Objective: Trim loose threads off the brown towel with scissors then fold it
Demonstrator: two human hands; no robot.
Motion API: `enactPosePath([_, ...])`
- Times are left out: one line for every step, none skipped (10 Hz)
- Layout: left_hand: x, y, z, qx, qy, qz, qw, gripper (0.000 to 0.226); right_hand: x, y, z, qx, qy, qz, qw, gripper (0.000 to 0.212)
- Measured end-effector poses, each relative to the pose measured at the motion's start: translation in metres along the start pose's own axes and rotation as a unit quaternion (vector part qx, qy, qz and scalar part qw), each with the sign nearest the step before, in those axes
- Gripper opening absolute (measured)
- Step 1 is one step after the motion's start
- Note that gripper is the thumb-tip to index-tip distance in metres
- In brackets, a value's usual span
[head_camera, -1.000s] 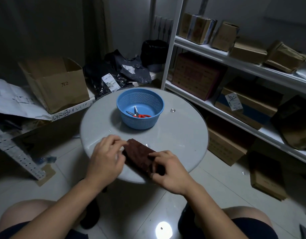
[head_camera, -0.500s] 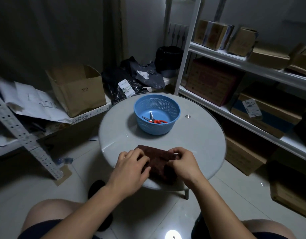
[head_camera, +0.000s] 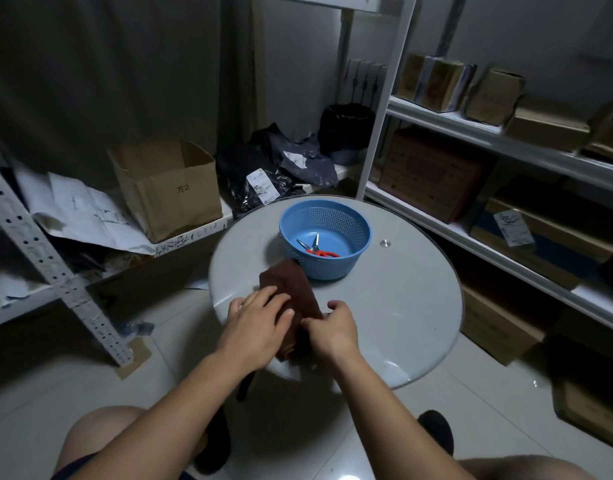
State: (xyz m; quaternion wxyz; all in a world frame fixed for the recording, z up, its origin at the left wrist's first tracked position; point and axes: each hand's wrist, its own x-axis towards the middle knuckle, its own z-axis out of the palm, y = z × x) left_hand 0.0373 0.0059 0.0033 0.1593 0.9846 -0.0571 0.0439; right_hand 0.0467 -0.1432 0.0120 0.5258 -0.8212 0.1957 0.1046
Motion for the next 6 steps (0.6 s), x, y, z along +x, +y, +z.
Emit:
enactPosePath([0.002, -0.005, 0.009, 0.015, -0.046, 0.012, 0.999, 0.061, -0.009, 0.000, -0.009, -0.066, 0.036, -0.079, 0.994, 0.068])
enactPosePath([0.004, -0.002, 0.009, 0.015, -0.042, 0.038, 0.998, 0.069, -0.013, 0.010, -0.016, -0.112, 0.044, -0.124, 0.985, 0.054])
enactPosePath([0.010, 0.006, 0.012, 0.031, -0.100, 0.051, 0.993, 0.074, -0.009, 0.020, -0.017, -0.263, 0.044, -0.122, 0.956, 0.046])
enactPosePath([0.015, 0.012, 0.013, 0.055, -0.166, 0.036, 0.984, 0.074, -0.010, 0.023, -0.021, -0.333, 0.031, -0.133, 0.933, 0.050])
enactPosePath([0.019, 0.016, 0.004, 0.057, -0.174, 0.033, 0.982, 0.075, -0.008, 0.023, -0.029, -0.307, 0.000, -0.151, 0.940, 0.048])
enactPosePath([0.018, 0.026, -0.016, 0.051, -0.122, 0.057, 0.990, 0.064, -0.005, 0.016, -0.046, -0.251, 0.026, -0.196, 0.948, 0.041])
